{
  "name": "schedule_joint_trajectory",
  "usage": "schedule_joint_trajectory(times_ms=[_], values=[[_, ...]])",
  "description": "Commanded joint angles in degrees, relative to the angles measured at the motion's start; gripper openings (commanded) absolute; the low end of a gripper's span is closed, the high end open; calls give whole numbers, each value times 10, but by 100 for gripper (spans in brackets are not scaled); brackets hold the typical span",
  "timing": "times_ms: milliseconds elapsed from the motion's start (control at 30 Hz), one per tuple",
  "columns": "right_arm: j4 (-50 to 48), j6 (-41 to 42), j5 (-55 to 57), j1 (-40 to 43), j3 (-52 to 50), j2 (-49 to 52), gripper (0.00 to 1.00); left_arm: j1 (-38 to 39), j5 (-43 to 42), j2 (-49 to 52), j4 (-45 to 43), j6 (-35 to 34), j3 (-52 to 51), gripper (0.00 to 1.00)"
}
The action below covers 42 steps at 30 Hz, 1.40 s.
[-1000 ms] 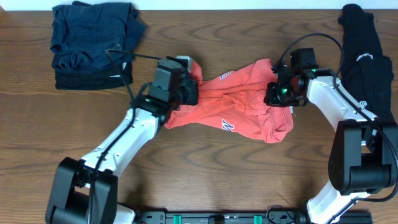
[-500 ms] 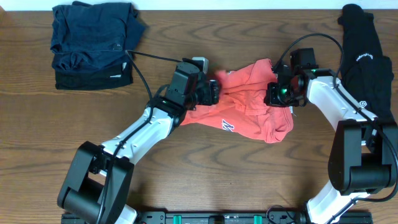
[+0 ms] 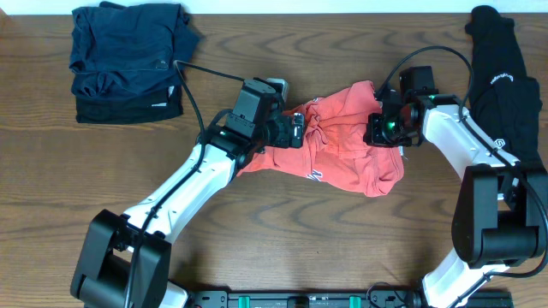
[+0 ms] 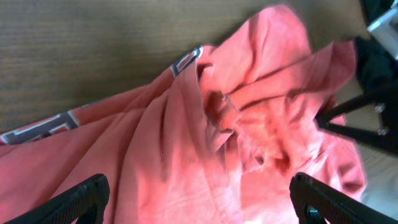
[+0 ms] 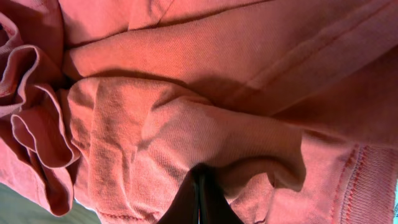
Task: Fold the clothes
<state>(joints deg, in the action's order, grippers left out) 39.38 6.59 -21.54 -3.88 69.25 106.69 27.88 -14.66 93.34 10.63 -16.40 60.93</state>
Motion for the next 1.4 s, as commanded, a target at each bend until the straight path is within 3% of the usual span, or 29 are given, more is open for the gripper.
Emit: schedule_joint_trajectory(times_ms=[0,100,167,233,267,367,600,700,833,1067,1367], values=[[18,7,-10,3,15,-7,1,0,16,-8,27,48,9,94],[66,-4,-10,17,48,-24,2,-9,28,-12,48,54,9,95],[96,-16,-2,27,70,-42,13,-19,31,-18,60,59,9,95],[116,-16,26,35,84,-59,36,-32,43,-26,75,59,9,96],[124,-16,45,40,89,-66,53,-38,50,-30,83,60,9,96],[130,-16,92,52,89,-70,78,-60,53,-42,103,80,9,96],[117,-24,102,57,86,-21,82,-95,101,-46,144,98,9,96],[102,-24,108,58,86,1,94,-100,132,-46,158,105,9,100],[86,-24,131,58,86,16,97,-101,168,-46,168,108,9,99],[71,-24,129,57,86,54,92,-101,188,-46,168,115,9,99],[82,-24,47,52,86,84,81,-102,224,-46,183,115,9,99]])
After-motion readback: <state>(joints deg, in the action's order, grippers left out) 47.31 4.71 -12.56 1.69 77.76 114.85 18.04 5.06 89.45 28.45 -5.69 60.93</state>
